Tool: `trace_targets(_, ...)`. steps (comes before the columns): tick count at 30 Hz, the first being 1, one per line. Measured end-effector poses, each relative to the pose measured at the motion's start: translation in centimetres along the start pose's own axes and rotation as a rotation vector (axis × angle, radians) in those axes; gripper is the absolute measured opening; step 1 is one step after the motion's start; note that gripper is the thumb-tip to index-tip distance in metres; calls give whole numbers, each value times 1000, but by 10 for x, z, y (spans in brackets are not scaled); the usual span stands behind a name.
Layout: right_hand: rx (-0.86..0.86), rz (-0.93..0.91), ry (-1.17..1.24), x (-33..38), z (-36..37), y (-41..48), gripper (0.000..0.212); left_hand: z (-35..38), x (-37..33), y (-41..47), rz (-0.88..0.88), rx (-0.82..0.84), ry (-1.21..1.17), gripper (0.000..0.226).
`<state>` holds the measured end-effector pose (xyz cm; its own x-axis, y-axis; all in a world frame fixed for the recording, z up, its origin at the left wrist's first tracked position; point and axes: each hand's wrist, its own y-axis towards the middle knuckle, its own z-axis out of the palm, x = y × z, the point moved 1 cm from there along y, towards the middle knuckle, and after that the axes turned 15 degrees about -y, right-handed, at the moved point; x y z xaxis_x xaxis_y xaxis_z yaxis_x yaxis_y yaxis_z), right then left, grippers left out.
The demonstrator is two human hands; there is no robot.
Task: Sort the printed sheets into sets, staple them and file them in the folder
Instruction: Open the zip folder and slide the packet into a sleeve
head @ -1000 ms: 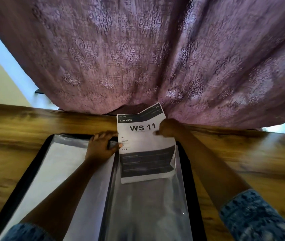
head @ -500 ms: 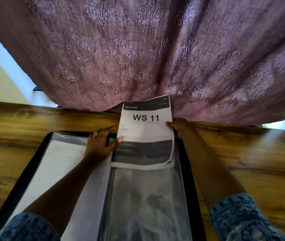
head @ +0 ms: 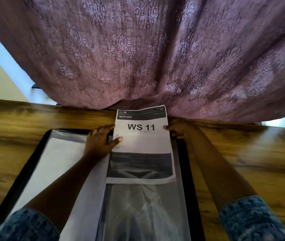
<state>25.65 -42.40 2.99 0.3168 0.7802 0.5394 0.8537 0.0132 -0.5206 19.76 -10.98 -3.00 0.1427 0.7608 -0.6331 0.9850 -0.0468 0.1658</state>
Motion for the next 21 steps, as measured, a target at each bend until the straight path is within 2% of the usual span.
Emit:
trace_targets(3, -547, -167, -513, 18, 0, 7, 24, 1, -1, 0, 7, -9, 8, 72)
trace_targets(4, -681, -224, -621, 29, 2, 6, 20, 1, 0, -1, 8, -18, -25, 69)
trace_targets(5, -741, -301, -663, 41, 5, 8, 18, -1, 0, -2, -4, -27, -98, 66)
trace_targets(6, -739, -386, -679, 55, 9, 9, 17, -2, 1, -2, -25, -26, -189, 65)
trace_targets(8, -595, -493, -641, 77, 21, 19, 20, -5, 4, -2, -37, 19, -272, 64)
trace_targets(10, -442, -520, -611, 94, 35, 31, 30, -5, 9, 2, 1, 88, -211, 69)
trace_targets(13, -387, -524, -741, 106, 49, 46, 39, -4, 13, 5, -23, 146, -150, 85)
trace_targets(16, -383, -500, -806, 110, 48, 60, 34, -2, 10, 5, -28, 130, -85, 86)
trace_targets(18, -361, -504, -757, 115, 41, 67, 26, -2, 7, 4, -12, 121, -47, 87)
trace_targets(21, -163, -546, -690, 116, 31, 69, 18, -2, 2, 4, 0, 94, -11, 93)
